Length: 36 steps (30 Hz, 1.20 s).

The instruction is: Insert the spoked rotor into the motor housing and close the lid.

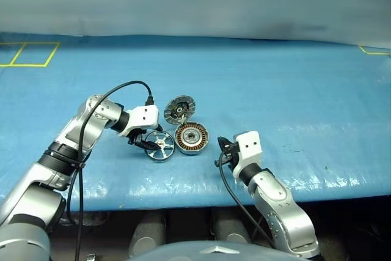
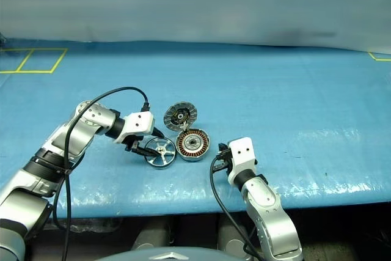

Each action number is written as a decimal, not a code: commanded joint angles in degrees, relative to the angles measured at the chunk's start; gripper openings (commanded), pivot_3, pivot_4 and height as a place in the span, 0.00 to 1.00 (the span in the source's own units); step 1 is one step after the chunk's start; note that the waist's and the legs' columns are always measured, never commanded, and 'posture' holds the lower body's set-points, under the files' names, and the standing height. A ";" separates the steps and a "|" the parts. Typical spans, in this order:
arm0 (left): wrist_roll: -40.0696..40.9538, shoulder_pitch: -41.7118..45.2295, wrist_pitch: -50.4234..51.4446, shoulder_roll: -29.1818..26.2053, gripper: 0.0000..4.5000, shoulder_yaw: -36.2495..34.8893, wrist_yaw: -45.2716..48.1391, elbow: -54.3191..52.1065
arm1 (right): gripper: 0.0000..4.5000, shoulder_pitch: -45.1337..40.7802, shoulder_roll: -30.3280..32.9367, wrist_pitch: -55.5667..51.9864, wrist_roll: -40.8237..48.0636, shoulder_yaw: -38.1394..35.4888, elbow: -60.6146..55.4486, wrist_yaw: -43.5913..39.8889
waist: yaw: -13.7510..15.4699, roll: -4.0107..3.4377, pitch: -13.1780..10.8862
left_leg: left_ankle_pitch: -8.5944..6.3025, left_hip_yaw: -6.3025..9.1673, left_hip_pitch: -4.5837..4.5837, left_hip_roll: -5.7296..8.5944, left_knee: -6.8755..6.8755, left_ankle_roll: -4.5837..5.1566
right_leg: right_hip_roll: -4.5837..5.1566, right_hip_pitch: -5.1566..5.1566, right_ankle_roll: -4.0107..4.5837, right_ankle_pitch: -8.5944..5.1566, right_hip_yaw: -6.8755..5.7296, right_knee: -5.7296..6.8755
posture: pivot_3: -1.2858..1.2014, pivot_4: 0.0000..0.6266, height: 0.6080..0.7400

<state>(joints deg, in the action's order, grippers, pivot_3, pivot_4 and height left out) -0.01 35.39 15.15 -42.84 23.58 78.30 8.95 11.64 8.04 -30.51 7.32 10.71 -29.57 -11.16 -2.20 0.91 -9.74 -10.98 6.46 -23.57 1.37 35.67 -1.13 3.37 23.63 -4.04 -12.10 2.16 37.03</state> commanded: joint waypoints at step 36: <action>-4.33 2.45 -1.82 1.91 0.68 2.10 3.17 1.51 | 0.00 3.83 9.30 6.03 7.90 -0.46 -6.07 -14.12 | 0.05 0.00 0.00 | 0.00 0.01 0.00 0.01 0.14 0.01 | 0.00 -0.09 -0.02 0.01 -0.01 0.02 | 0.52 0.24 1.00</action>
<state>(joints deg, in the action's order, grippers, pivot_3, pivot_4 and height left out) -3.98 36.78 14.18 -40.90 25.66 81.34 10.54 15.60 17.14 -25.45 14.22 10.60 -33.69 -24.29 -2.16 0.91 -9.74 -10.99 6.48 -23.57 1.37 35.83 -1.12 3.37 23.54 -4.06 -12.09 2.15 37.06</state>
